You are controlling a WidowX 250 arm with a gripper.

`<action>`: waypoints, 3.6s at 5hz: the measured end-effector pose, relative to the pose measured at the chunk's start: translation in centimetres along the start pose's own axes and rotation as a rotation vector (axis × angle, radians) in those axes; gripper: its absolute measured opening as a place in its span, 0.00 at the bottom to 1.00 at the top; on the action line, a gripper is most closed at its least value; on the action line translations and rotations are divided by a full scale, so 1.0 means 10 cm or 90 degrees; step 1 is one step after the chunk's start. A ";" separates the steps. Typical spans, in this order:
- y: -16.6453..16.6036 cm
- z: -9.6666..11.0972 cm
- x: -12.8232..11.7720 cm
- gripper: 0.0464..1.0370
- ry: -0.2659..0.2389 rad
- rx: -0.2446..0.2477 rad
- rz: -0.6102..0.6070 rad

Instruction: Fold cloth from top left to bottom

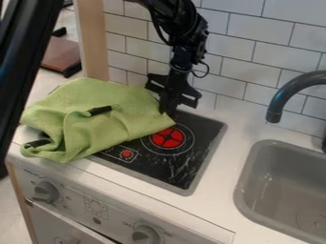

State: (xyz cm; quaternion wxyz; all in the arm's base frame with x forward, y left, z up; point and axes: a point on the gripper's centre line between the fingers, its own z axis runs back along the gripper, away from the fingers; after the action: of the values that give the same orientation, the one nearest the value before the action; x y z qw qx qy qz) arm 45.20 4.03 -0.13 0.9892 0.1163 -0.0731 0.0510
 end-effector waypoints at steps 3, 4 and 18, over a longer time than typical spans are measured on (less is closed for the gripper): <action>0.05 0.45 0.06 0.00 -0.038 -0.049 -0.054; 0.17 0.64 -0.03 0.00 -0.063 -0.058 -0.074; 1.16 0.91 -1.05 0.96 -0.084 -0.070 -0.052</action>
State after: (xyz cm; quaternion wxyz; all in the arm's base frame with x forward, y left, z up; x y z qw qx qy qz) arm 32.27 12.19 9.59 0.9884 0.0677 -0.1358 -0.0012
